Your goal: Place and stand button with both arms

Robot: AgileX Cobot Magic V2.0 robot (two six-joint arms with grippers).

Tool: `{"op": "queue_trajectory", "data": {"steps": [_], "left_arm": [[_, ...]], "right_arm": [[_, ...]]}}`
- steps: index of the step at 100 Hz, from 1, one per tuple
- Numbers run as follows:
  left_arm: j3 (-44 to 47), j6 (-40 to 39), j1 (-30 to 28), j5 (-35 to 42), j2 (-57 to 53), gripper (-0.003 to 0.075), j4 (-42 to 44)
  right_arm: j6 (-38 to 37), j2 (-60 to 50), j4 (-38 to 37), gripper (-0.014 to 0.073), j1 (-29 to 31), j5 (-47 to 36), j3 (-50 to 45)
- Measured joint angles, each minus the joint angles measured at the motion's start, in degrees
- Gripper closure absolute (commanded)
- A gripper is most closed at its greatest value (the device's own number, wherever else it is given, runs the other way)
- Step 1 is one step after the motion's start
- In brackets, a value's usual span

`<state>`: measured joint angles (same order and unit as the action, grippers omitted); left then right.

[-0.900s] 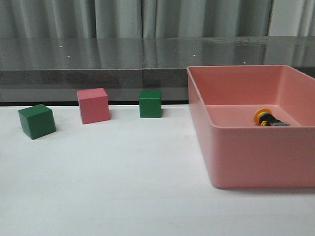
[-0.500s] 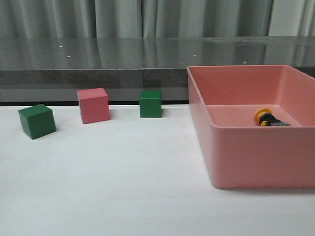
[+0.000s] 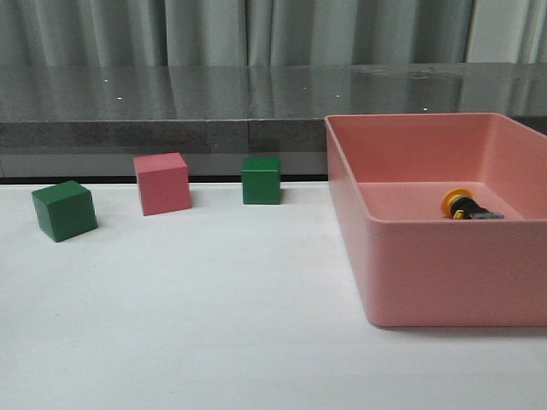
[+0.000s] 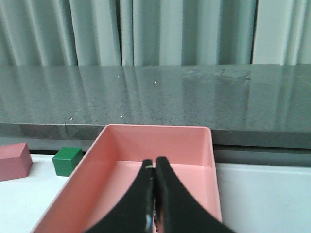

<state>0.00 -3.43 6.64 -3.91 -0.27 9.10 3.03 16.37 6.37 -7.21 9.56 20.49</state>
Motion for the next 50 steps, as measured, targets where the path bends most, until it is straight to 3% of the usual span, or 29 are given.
{"op": "queue_trajectory", "data": {"steps": [29, 50], "left_arm": [[0.00, 0.00, 0.00, 0.00, 0.00, 0.0740, 0.00], [0.00, 0.00, 0.00, 0.00, 0.00, 0.0740, 0.00]], "right_arm": [[-0.25, 28.92, 0.66, 0.0657, -4.98, 3.29, 21.19], [-0.25, 46.37, 0.66, 0.0620, -6.23, 2.26, 30.49]]}}
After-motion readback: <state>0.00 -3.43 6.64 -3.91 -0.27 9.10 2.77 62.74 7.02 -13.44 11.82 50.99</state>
